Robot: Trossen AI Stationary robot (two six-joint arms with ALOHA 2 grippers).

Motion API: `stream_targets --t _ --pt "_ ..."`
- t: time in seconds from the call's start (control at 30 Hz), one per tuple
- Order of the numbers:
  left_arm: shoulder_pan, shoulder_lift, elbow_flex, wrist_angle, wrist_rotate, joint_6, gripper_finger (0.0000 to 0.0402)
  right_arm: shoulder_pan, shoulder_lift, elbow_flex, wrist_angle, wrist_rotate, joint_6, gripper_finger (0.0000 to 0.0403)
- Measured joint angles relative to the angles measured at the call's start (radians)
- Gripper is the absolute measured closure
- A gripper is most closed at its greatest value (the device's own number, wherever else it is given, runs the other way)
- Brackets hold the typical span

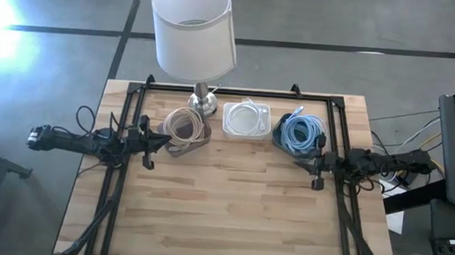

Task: Sort HDMI cables
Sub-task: Return to Home Position

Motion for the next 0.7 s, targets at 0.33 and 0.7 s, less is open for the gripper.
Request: stream_targets --t 0.33,0.7 --pt "0.001 0.0 0.0 0.0 0.0 0.0 0.039 0.0 0.011 0.0 0.0 -0.001 0.0 0.0314" --pt "0.0 0.0 -0.001 0.0 0.0 0.0 0.039 0.0 0.011 0.0 0.001 -0.001 0.0 0.0334"
